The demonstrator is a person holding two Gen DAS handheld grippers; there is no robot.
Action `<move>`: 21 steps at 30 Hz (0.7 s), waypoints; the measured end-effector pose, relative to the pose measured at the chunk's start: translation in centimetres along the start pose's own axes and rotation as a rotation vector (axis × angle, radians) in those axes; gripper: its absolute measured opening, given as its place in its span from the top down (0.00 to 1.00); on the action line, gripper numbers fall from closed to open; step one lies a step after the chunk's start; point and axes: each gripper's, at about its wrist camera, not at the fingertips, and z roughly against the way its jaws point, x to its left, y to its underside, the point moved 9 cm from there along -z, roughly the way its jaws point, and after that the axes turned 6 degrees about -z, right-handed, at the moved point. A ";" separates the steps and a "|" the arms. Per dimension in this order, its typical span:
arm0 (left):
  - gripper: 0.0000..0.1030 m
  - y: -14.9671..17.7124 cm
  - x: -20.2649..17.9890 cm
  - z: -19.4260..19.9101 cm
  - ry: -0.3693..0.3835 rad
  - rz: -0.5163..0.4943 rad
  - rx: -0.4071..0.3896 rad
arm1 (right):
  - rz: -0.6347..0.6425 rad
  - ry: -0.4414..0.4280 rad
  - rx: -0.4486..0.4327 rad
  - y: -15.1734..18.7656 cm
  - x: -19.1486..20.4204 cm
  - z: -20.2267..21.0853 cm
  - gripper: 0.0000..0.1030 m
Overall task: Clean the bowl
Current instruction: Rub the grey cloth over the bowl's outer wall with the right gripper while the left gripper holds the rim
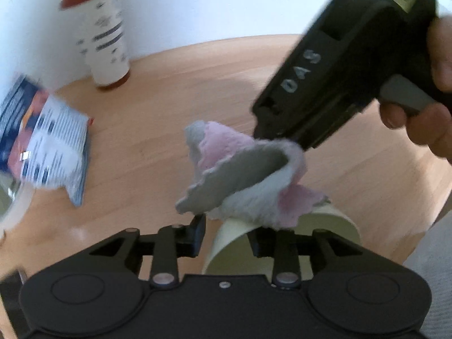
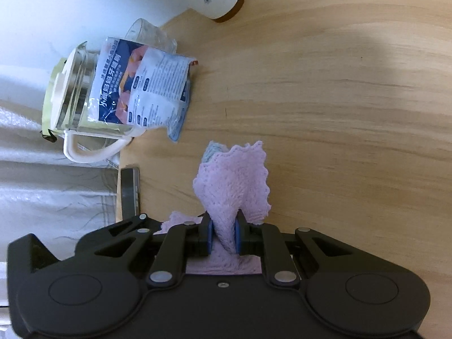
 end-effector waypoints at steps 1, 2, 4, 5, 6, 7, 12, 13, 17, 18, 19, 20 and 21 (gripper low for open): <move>0.74 -0.3 -0.4 0.0 0.007 -0.046 0.001 | -0.002 -0.004 -0.001 0.0 0.0 0.0 0.83; 0.76 -0.5 -0.8 0.1 0.013 -0.092 0.001 | -0.004 -0.009 -0.002 0.0 -0.1 0.1 0.83; 0.79 -0.8 -1.4 -0.1 0.009 -0.187 0.002 | -0.007 -0.016 -0.007 0.0 -0.1 0.4 0.83; 0.80 -0.8 -1.8 -0.2 -0.004 -0.259 0.001 | -0.011 -0.019 -0.013 0.1 -0.2 0.6 0.83; 0.81 -0.8 -2.2 -0.3 -0.018 -0.337 -0.002 | -0.014 -0.020 -0.019 0.1 -0.3 0.8 0.83; 0.83 -0.9 -2.1 -0.3 -0.017 -0.341 -0.002 | -0.022 -0.024 -0.025 0.0 -0.5 1.1 0.83; 0.93 -1.9 -1.3 -0.5 -0.029 -0.289 -0.024 | -0.069 -0.043 -0.084 -0.6 -1.9 3.0 0.83; 0.93 -2.2 -1.2 -0.5 -0.056 -0.292 -0.044 | -0.085 -0.055 -0.100 -0.9 -2.3 3.6 0.83; 0.93 -3.5 -1.0 -0.6 -0.117 -0.273 -0.096 | -0.168 -0.093 -0.161 -1.9 -4.8 6.1 0.83; 0.93 -3.8 -1.0 -0.7 -0.134 -0.268 -0.112 | -0.193 -0.096 -0.170 -2.0 -5.6 6.5 0.83; 0.93 -4.2 -1.0 -0.7 -0.138 -0.250 -0.128 | -0.216 -0.101 -0.177 -2.1 -6.3 6.7 0.83; 0.93 -4.5 -1.0 -0.7 -0.140 -0.229 -0.143 | -0.256 -0.116 -0.188 -2.4 -7.3 7.2 0.83; 0.93 -4.8 -1.0 -0.8 -0.142 -0.209 -0.157 | -0.285 -0.128 -0.197 -2.7 -8.0 7.6 0.83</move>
